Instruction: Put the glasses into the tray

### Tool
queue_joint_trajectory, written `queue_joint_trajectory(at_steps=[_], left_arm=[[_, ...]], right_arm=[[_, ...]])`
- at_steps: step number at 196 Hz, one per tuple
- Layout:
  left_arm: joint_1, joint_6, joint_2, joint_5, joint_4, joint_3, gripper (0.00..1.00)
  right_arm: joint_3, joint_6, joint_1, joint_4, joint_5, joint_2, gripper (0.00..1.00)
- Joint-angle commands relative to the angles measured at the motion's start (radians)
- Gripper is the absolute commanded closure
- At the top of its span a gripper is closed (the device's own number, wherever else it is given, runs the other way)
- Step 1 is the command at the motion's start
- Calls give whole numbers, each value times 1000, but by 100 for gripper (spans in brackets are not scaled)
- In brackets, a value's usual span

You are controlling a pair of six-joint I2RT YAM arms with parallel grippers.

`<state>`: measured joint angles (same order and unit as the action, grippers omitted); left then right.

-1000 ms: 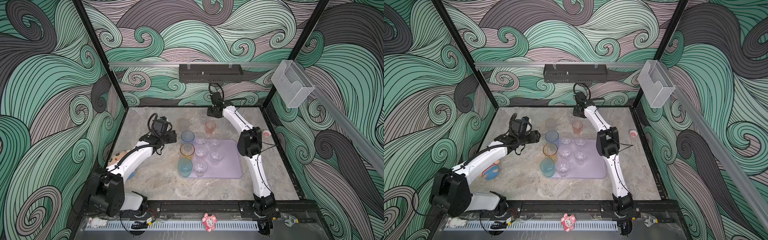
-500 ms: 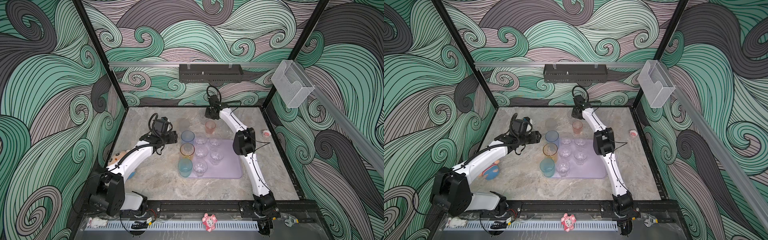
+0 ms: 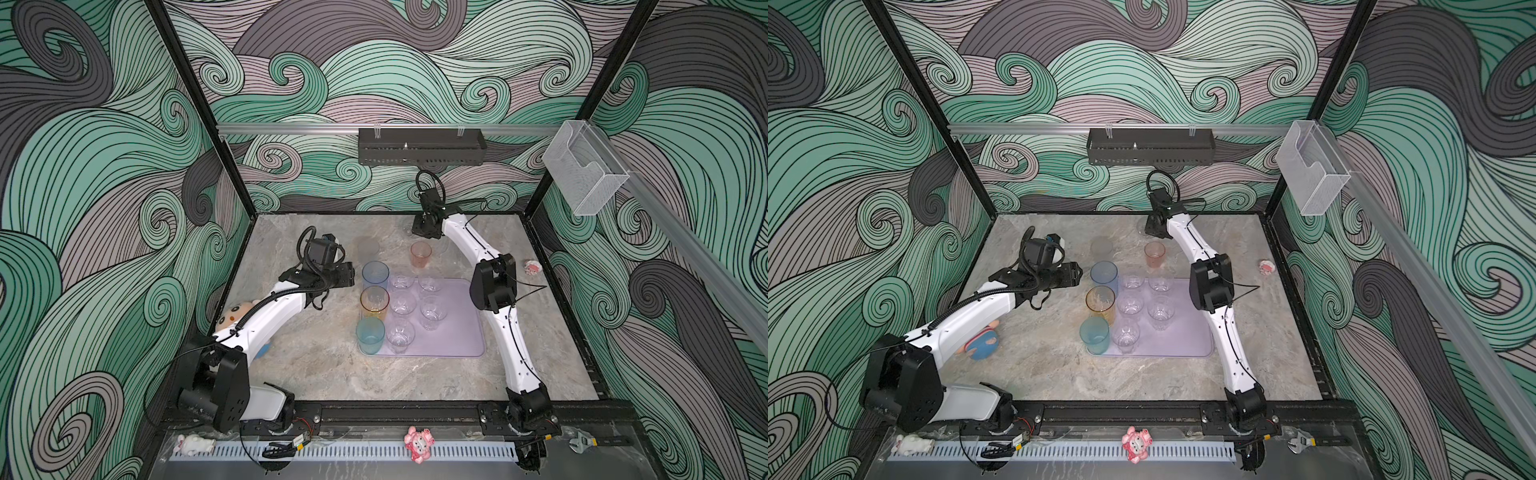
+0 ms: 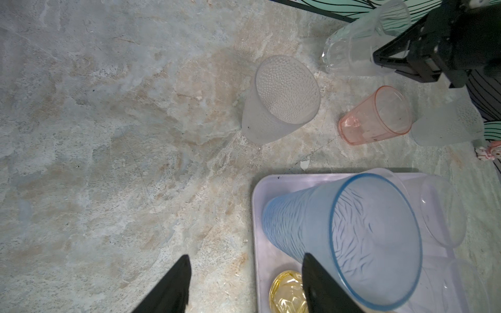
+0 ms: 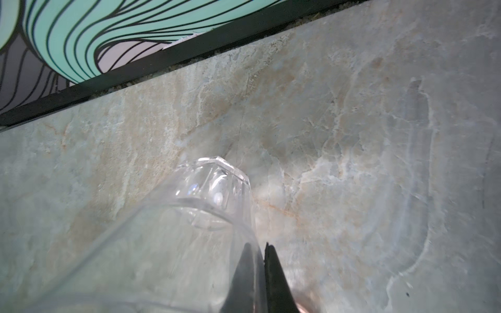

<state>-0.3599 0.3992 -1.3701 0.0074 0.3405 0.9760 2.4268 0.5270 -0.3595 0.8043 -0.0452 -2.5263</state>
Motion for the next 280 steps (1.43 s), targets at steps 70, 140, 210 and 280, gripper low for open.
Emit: queue_joint_trajectory(at_steps=[70,140,210,280], left_arm=[[-49,-43,237,-56,62,20,34],[-274,-24,321,-202,114,16,35],[-479,27,317,-298,123,6,36],[-651,42,269,-374,138,24,36]], right_arm=[[-466,1,-33,-154,48,505,95],[-912,8,-86,-214,50,891,94],[-1174,-80,-119,-69,7,1219,94],[-1351,-91,-127,85,5,1451,95]])
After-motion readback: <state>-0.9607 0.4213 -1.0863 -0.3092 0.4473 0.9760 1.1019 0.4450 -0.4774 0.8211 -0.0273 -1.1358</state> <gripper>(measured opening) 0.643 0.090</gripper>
